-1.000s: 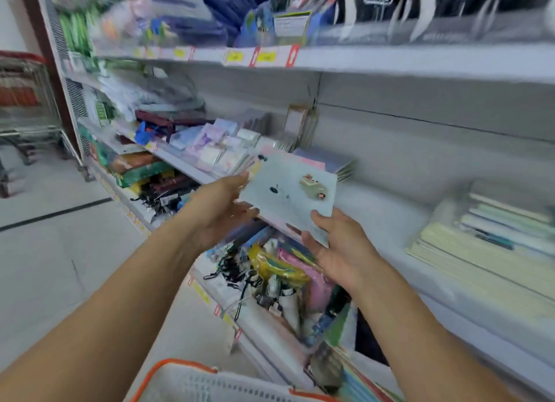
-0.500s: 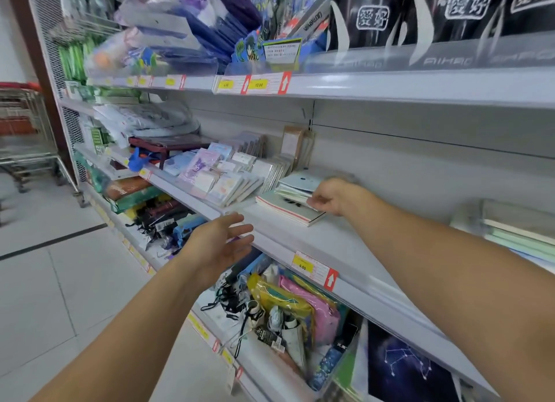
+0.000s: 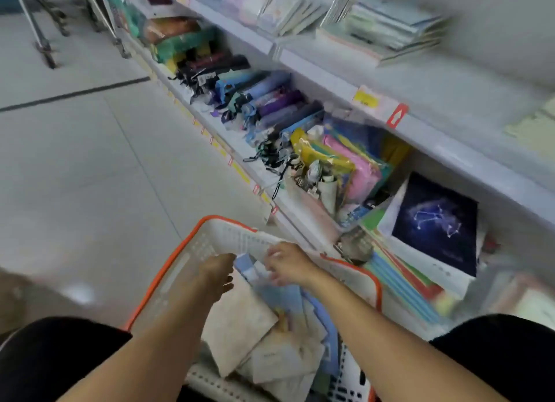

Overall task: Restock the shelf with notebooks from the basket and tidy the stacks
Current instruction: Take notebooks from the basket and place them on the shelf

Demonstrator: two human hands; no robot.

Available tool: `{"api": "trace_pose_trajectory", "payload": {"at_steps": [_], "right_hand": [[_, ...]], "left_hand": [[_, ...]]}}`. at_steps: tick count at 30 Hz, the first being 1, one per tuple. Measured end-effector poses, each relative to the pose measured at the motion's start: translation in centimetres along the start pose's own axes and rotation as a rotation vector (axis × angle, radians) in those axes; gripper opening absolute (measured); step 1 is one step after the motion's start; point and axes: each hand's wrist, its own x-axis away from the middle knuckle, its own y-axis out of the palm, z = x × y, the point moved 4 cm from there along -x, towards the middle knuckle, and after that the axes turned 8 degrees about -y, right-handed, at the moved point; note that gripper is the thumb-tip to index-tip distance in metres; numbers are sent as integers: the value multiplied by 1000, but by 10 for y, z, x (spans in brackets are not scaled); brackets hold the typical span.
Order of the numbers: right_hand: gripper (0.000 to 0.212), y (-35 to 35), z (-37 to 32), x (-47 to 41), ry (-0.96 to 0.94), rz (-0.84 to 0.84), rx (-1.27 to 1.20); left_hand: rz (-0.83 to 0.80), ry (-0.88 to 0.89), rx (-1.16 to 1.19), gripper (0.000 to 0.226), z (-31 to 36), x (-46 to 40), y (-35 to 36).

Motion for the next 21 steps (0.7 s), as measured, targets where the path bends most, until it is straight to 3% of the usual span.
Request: {"api": "trace_pose_trajectory", "payload": {"at_steps": [2,4,7,9,12,14,16,19,21], "right_hand": [[20,27,69,10,157,-182,288],[13,40,120,14,215,-190,365],[32,51,185,-4,220,-130,354],[33,56,173,1,155,-102,338],[15,59,134,13,147,-87,266],[27,59,136,9,174,-81,243],[18,62,141,9,216,-90,180],[22,52,148,9,180,102,123],[14,36,158,10,206,307,292]], "left_hand": [[67,-106,2,34,-47,-17,-17],[97,-127,11,45,-70,-28,-25],[81,-177,38,44,-90,-33,-22],[81,-244,14,41,-105,-28,-19],[59,-360,7,46,-124,-29,-13],[46,-340,-4,45,-125,-33,-14],[53,-309,45,43,-123,-37,-19],[86,-250,88,41,-125,-39,-25],[228,-215,44,35,-127,-46,-31]]}}
